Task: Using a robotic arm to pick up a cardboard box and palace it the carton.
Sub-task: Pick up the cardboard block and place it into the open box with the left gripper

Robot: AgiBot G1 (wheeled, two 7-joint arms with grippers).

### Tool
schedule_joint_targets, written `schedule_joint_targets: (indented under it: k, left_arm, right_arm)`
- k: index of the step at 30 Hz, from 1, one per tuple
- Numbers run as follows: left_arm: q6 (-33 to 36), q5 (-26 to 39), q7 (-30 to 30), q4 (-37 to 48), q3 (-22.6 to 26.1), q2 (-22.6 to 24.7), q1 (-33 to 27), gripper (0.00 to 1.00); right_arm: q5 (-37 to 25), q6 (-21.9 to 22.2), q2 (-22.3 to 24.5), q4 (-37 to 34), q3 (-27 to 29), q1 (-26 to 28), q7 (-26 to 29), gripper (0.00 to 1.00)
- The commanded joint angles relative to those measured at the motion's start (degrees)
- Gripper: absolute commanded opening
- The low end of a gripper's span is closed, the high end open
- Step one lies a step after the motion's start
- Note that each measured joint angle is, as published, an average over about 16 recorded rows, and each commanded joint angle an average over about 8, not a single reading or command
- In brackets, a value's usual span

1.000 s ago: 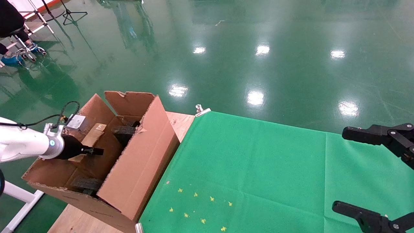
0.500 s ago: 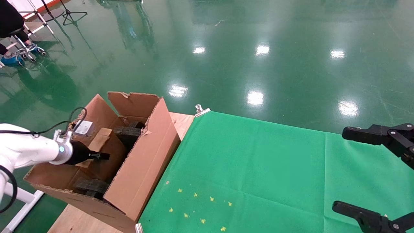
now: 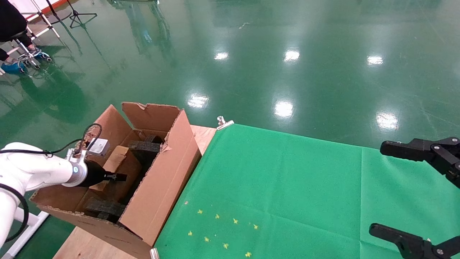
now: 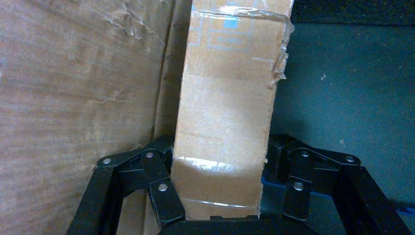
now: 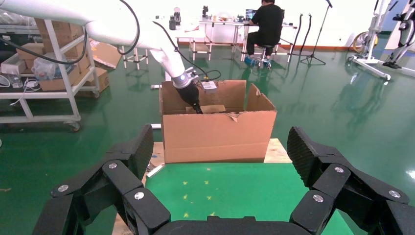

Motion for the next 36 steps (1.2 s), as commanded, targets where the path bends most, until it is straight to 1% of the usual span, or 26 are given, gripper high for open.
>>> schedule_joint_targets:
  k: [1,24,36]
  left_arm:
    - [-0.2,0.0,-0.2,0.0,0.0,0.1,0.1,1.0]
    - [0.7,0.5,0.2,-0.3,0.4,0.1,-1.0,1.0]
    - [2.7,-0.3,0.8,-2.0,-0.2,-0.9,-3.5,1.0]
  right_arm:
    - [0.0,0.0,0.0,0.0,0.0,0.0,0.0,1.0]
    - [0.0,0.0,0.0,0.0,0.0,0.0,0.0,1.0]
    - [0.0,0.0,0.0,0.0,0.0,0.0,0.0,1.0]
